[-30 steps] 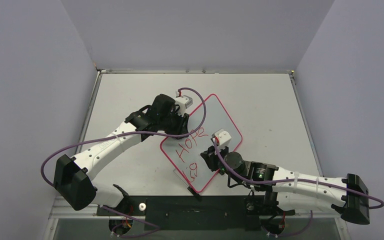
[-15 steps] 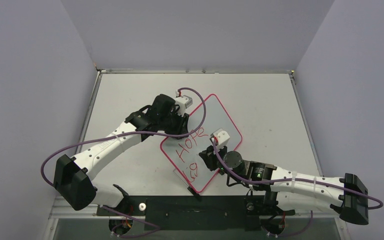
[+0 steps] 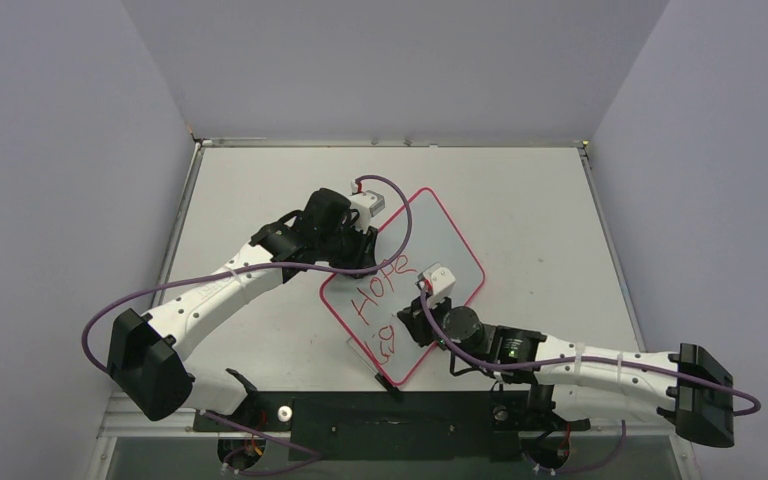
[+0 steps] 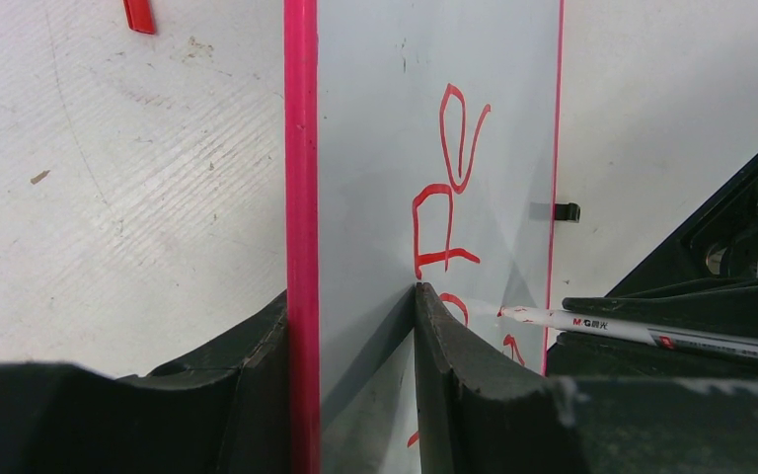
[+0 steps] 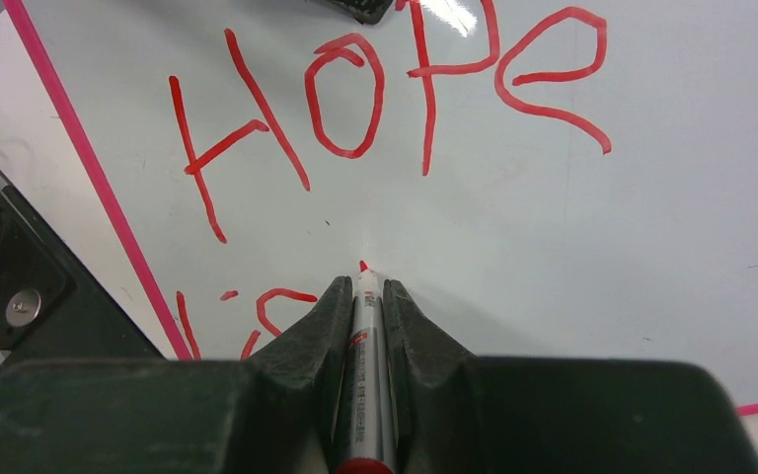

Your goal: Write a sentence on the whiteboard

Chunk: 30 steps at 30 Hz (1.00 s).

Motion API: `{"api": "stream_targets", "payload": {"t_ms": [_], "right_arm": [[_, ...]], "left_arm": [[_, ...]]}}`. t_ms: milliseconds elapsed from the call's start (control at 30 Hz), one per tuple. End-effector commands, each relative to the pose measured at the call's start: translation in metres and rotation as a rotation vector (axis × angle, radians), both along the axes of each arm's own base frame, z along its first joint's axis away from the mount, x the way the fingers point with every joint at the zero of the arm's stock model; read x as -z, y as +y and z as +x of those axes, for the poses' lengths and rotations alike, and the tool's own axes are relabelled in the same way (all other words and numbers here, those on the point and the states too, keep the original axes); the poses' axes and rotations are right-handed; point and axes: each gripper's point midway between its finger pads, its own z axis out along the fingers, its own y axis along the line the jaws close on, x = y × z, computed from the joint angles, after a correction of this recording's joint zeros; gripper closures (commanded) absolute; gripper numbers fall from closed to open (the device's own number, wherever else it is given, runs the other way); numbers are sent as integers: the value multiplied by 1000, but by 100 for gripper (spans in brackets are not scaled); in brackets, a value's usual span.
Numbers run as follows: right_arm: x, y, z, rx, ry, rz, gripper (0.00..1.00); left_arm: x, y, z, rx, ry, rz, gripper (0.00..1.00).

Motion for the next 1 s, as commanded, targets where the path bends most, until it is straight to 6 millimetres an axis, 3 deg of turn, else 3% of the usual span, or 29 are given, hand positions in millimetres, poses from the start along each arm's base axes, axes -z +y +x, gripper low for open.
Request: {"api": "stream_targets", "payload": {"t_ms": [0,400,700,967], "right_arm": [[20,-5,-8,-7,53,-2,100],[53,-18,-37,-23,146,-17,100],[46,-13,-41,-28,129,-23,100],[34,-18,-29,22,84,-54,100]], "left_arm": [[41,48,6,7,-50,317,100],[43,49,6,4,-47,325,100],[43,49,6,3,-45,326,100],[43,48,6,5,-45,326,100]]}}
